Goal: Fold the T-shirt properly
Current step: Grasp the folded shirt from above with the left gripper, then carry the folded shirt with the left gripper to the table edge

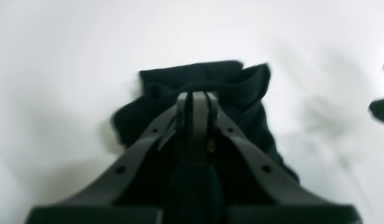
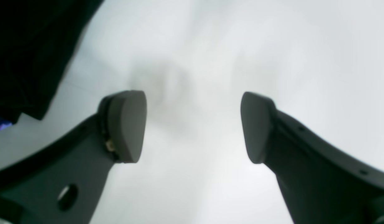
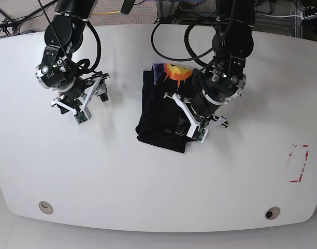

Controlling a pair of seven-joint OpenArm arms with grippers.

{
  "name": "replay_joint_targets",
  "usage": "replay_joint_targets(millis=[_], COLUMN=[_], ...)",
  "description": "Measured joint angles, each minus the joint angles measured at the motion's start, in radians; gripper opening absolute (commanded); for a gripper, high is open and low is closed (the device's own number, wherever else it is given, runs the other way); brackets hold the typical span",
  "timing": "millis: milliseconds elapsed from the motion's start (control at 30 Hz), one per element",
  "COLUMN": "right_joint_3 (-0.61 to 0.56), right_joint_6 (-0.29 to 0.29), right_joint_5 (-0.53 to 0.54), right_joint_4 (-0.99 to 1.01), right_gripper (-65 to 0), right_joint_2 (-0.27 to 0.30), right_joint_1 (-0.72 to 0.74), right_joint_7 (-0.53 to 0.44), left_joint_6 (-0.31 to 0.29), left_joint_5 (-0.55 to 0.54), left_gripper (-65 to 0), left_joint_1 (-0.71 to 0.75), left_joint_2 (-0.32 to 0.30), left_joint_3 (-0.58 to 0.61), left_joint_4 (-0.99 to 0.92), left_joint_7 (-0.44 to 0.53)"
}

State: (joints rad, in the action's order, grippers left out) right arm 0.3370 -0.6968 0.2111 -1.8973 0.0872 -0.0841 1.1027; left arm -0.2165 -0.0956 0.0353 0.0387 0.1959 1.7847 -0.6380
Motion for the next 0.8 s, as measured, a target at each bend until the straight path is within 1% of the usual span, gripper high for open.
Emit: replay_joint_targets(millis=[33,100,167,233,367,533,633,733,767,800], right_joint_3=[0.007,0.026,0.051,0.063,0.064,0.061,0.062,0.063,0.063,0.062], right_joint_6=[0.000,0.000,0.000,0.000,0.000,0.000,0.000,0.000,0.000,0.000], right_joint_5=[0.003,0.015,0.008,0.002,0.003,0.004,0.005,0.002,0.002,0.006], right_joint_4=[0.000,0.000,0.001,0.001,0.002,0.002,0.003,0.003,0.003,0.003], right_gripper=[-19.7,-19.7,-19.7,-19.7,-19.7,-19.7,-19.7,-19.7,-19.7,-19.7], right_joint_2=[-0.001,-0.006,-0.006,-0.003,-0.002,-0.007,-0.006,-0.006,-0.006,-0.006], right_joint_1=[0.000,-0.003,-0.003,-0.003,-0.003,-0.003,-0.001,0.000,0.000,0.000], right_joint_7=[0.000,-0.003,-0.001,0.000,0.000,-0.001,-0.002,0.001,0.001,-0.001], left_joint_6=[0.023,0.079,0.110,0.132,0.149,0.158,0.174,0.164,0.163,0.149], left_joint_5=[0.018,0.073,0.113,0.129,0.123,0.127,0.129,0.121,0.120,0.112], left_gripper=[-63.5,-63.5,-63.5,-63.3,-63.3,-63.5,-63.6,-63.6,-63.6,-63.7], left_joint_1=[0.002,0.001,0.000,0.014,0.022,0.025,0.018,0.002,-0.002,-0.005], left_joint_2=[0.002,-0.001,-0.004,-0.007,0.003,-0.009,-0.010,-0.005,-0.005,-0.009], left_joint_3=[0.013,0.054,0.093,0.128,0.145,0.153,0.177,0.169,0.164,0.156], left_joint_4=[-0.012,-0.048,-0.101,-0.129,-0.206,-0.282,-0.339,-0.401,-0.413,-0.423], left_joint_7=[0.005,0.058,0.089,0.134,0.177,0.230,0.285,0.341,0.345,0.354])
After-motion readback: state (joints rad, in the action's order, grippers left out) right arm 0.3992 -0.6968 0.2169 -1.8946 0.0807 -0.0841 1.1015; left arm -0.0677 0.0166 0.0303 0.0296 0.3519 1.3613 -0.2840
